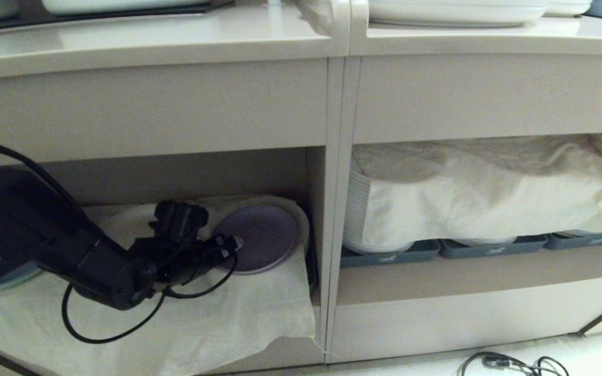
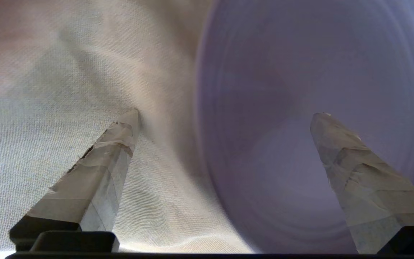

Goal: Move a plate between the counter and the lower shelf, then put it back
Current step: Pick up the plate in the cupboard

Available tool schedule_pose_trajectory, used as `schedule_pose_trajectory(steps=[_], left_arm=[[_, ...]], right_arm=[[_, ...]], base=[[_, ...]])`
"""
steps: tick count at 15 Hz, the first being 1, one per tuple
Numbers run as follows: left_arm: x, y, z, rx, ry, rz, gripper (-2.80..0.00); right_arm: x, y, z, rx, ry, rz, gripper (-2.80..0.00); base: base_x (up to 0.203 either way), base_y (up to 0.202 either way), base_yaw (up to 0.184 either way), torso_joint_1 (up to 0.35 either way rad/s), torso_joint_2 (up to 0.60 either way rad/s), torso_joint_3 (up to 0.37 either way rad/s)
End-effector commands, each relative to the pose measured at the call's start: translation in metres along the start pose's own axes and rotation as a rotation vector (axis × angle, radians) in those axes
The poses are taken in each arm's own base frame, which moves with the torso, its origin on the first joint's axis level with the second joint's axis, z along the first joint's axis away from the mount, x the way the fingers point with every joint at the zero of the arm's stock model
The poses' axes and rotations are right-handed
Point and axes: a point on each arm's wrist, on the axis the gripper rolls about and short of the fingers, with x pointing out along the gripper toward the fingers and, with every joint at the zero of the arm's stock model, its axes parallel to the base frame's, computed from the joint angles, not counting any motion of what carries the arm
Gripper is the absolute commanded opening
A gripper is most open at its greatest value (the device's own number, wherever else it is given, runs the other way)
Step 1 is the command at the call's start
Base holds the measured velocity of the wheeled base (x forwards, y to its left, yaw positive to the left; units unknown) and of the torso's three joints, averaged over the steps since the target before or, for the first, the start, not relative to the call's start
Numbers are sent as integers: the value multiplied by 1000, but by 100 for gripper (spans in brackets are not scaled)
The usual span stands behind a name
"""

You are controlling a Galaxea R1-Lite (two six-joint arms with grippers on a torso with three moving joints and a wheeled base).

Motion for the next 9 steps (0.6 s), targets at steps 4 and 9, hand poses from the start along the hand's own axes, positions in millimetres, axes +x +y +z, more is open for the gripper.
schedule_pose_trajectory(steps=[4, 9], left_arm=[[1, -6, 4, -6, -10, -21, 0], [3, -7, 2, -8, -1, -22, 0]], right_arm=[[0, 0, 0, 1, 0, -1, -280], [0, 0, 0, 1, -1, 1, -280]], base=[[0, 0, 0, 0, 0, 0], [0, 0, 0, 0, 0, 0]])
